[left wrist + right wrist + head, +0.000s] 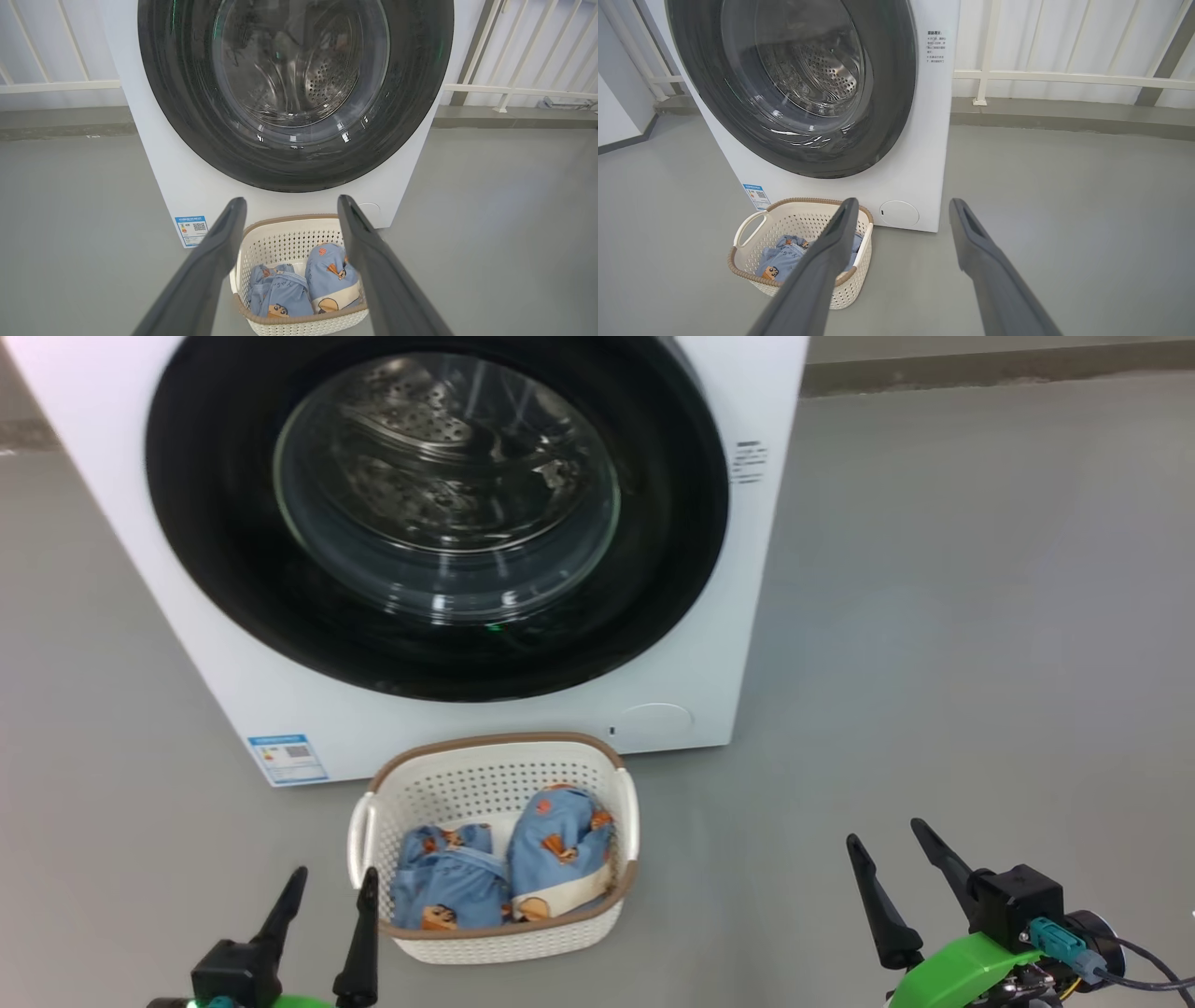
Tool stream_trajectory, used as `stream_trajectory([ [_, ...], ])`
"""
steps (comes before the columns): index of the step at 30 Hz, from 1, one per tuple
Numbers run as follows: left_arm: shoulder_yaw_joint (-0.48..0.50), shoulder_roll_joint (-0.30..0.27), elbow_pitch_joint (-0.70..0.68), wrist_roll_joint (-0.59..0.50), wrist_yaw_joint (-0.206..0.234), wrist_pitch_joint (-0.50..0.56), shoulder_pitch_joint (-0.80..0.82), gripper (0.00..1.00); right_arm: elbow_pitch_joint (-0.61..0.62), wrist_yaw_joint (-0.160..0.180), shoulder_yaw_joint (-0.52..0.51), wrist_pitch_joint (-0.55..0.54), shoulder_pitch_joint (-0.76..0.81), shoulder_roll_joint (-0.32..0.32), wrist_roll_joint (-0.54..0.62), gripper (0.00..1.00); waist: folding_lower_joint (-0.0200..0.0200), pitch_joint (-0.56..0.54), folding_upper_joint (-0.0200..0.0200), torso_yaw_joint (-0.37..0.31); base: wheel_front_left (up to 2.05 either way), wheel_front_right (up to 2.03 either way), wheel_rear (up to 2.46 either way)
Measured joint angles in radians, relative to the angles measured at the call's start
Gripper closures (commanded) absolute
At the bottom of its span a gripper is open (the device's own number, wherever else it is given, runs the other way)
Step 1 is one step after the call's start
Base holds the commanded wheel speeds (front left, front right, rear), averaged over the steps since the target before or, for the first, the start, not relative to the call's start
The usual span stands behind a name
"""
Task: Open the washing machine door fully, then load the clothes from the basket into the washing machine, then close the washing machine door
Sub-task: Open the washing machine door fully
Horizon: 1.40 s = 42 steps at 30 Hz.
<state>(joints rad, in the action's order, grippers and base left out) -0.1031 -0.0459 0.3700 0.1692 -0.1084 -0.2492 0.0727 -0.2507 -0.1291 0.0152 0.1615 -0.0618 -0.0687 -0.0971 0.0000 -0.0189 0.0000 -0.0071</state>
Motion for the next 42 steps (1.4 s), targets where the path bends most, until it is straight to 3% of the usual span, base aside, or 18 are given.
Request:
stream_trajectory([
  [12,-0.004,0.000,-0.022,0.001,-0.001,0.000,0.001,0.00,0.000,0.000,-0.007,0.004,-0.008,-0.004,-0.001,0.00,0.0000,0.011,0.0000,-0.004,0.69,0.69,-1.37],
  [36,-0.004,-0.001,-0.023,-0.001,0.000,0.000,0.000,0.00,0.003,0.000,-0.019,0.005,-0.008,0.002,-0.001,0.00,0.0000,0.007,0.0000,0.003,0.01,0.01,-0.02],
  [37,-0.004,-0.001,-0.023,-0.001,0.000,0.000,0.000,0.00,0.003,0.000,-0.019,0.005,-0.008,0.002,-0.001,0.62,0.0000,0.007,0.0000,0.003,0.00,0.00,0.00],
  [38,-0.004,-0.001,-0.023,-0.001,0.000,0.000,0.000,0.00,0.003,0.000,-0.020,0.005,-0.008,0.002,-0.001,1.00,0.0000,0.007,0.0000,0.004,0.00,0.00,0.00],
  [42,-0.003,-0.001,-0.023,-0.002,0.000,0.000,0.000,0.00,0.003,0.000,-0.021,0.006,-0.008,0.003,-0.012,1.00,0.0000,0.008,0.0000,0.006,0.00,0.00,0.00],
])
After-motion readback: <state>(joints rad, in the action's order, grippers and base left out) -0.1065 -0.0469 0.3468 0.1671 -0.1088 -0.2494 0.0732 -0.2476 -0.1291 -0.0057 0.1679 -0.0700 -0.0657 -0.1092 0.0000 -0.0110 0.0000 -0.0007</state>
